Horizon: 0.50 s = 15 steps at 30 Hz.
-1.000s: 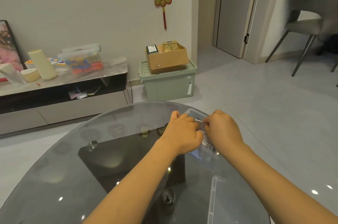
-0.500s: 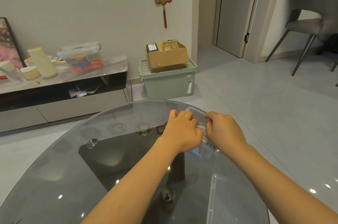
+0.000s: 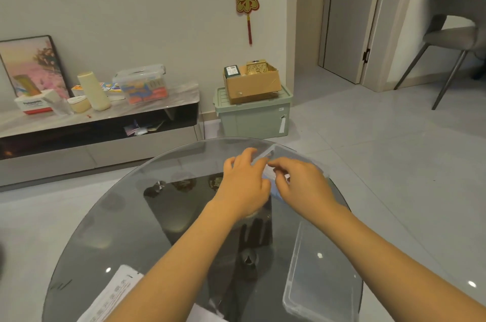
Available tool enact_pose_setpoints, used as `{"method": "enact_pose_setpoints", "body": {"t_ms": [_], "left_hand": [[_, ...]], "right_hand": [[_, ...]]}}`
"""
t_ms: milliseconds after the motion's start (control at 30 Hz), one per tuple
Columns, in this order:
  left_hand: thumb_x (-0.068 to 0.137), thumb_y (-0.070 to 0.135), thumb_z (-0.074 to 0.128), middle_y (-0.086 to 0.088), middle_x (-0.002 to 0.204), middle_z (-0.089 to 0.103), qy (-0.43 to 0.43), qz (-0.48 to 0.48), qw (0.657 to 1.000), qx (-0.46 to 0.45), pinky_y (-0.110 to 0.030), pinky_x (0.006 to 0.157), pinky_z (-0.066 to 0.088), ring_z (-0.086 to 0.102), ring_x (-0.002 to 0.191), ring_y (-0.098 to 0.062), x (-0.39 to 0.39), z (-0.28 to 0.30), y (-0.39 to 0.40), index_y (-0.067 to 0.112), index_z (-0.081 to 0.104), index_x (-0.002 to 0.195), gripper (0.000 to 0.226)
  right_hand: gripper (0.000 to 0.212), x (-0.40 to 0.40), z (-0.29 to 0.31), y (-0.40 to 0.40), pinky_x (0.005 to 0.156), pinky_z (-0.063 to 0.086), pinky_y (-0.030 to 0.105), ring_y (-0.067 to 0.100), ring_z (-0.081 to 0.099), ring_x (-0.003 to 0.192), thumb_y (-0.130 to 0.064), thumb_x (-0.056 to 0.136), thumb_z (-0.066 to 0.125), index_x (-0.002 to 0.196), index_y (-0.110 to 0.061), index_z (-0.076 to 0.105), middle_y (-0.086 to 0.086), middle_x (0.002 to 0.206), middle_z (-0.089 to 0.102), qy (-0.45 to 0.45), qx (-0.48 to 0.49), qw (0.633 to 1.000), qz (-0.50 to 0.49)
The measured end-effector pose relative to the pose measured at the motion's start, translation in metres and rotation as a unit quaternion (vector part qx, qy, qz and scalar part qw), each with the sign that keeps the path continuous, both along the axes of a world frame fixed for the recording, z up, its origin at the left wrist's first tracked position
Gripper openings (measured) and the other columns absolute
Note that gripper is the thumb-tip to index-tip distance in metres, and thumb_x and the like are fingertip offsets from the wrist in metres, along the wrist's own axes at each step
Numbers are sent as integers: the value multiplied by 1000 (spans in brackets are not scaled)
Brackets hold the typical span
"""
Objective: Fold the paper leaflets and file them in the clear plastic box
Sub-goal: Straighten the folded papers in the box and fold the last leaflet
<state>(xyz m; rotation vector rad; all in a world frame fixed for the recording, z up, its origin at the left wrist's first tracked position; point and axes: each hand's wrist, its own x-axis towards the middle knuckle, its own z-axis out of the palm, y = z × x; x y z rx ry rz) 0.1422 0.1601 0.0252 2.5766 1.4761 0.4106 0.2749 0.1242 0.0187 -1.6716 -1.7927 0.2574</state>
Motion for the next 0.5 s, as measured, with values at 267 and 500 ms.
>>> {"method": "enact_pose_setpoints", "body": {"t_ms": [267, 500], "left_hand": [[95, 25, 34, -8, 149, 23, 79, 105, 989, -68, -40, 113, 10, 24, 135, -25, -73, -3, -92, 21, 32, 144, 49], [97, 35, 33, -13, 150, 20, 203, 216, 940, -166, -47, 109, 23, 27, 134, -33, -123, -25, -142, 19, 27, 145, 50]], "right_hand": [[31, -54, -10, -38, 86, 50, 37, 17, 61, 101, -20, 92, 47, 119, -25, 61, -4, 112, 67, -56, -47, 986, 147], [39, -94, -26, -61, 98, 45, 37, 15, 51, 120, -35, 95, 47, 133, -28, 49, -7, 134, 54, -172, -131, 938, 269]]}}
